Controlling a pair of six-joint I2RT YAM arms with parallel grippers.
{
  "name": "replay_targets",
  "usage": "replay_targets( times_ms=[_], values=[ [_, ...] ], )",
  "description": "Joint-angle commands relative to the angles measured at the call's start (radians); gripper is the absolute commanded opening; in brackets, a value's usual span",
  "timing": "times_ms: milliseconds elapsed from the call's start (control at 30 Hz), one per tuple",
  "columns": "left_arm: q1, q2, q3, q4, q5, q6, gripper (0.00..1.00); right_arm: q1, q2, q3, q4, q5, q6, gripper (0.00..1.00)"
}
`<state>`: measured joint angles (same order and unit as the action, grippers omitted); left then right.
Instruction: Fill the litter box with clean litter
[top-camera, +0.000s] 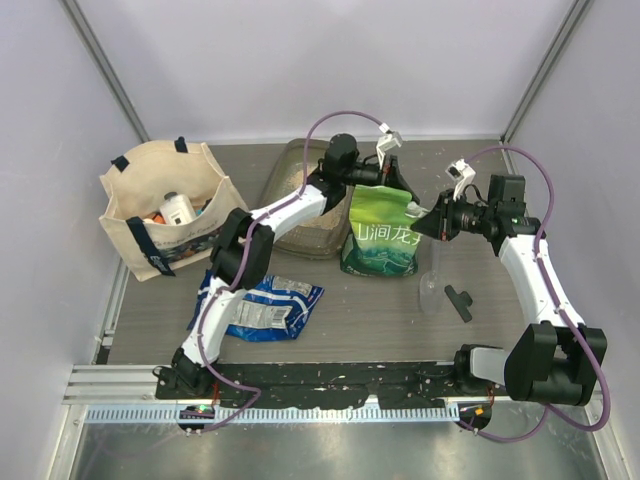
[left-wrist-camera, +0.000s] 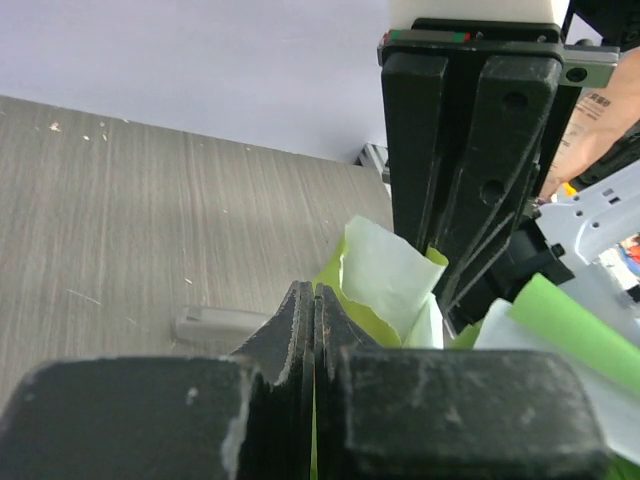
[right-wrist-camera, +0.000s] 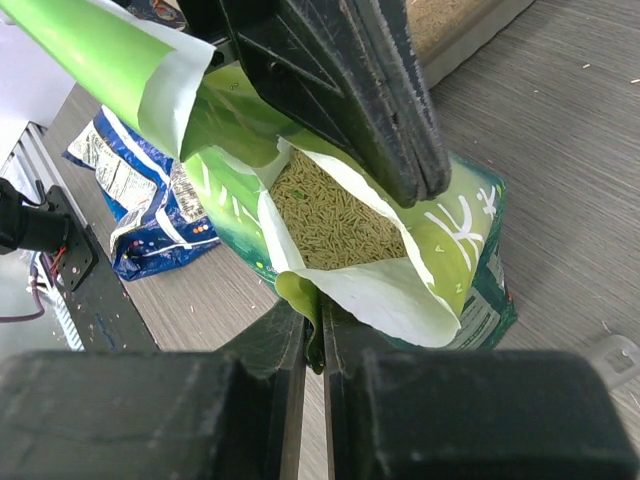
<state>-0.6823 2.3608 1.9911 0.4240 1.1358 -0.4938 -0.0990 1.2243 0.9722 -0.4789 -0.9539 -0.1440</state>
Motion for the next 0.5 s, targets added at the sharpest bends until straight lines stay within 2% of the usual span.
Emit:
replay_targets(
  times_ms=[0,267,367,400,467],
  values=[
    [-0.009,-0.092,-0.041,0.145,0.073,-0.106,0.0,0.005,-0.006,0.051,0.04,0.006,0.004,0.14],
    [-0.023,-0.112,-0.101,0.179,0.104,-0.158,0.0,0.005,-0.009,0.048,-0.006,0.047,-0.063,0.18],
    [-0.023,-0.101,-0.104,0.187,0.108,-0.17,0.0,0.005,-0.014,0.054,-0.033,0.067,-0.103,0.24],
    [-0.022,-0.1,-0.109,0.193,0.096,-0.17,0.0,0.005,-0.014,0.06,-0.049,0.07,-0.121,0.3],
    [-0.019,-0.097,-0.109,0.194,0.081,-0.169,0.0,0.005,-0.022,0.083,-0.107,0.089,-0.147,0.38]
  ],
)
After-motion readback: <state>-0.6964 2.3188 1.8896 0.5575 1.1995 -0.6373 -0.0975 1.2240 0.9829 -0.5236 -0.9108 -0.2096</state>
